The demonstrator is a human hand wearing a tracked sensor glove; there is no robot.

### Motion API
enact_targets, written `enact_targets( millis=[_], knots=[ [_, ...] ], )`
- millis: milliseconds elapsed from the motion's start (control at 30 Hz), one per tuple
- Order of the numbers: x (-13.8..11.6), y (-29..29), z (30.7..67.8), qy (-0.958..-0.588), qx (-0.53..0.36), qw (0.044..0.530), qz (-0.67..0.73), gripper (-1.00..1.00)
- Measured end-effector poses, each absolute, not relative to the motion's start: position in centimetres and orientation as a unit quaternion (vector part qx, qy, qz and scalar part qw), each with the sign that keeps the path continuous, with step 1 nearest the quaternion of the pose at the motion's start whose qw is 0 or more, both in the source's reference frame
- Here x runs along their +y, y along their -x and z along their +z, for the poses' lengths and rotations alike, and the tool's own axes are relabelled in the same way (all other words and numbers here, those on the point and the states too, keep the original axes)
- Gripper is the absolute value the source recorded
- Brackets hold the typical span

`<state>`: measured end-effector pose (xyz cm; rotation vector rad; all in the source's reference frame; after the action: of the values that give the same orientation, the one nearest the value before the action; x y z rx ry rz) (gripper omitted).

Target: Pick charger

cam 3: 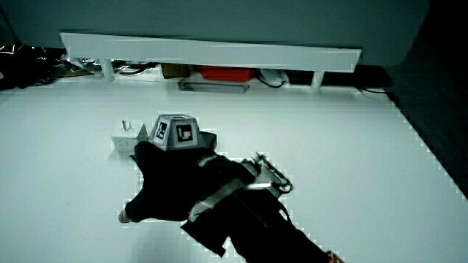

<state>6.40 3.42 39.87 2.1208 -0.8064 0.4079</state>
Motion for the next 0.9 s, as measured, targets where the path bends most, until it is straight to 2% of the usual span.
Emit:
enact_targets(
  millis=[67,433,900],
  knots=[
    [2.7,-5.9,40.3,-0.852,-0.311,0.395,0.15,0.0],
    [-1.5,-4.9,41.8,-0.843,-0.273,0.429,0.173,0.0],
    [-3.7,-5.0,47.9,-0.824,-0.222,0.473,0.218,0.0]
  ],
)
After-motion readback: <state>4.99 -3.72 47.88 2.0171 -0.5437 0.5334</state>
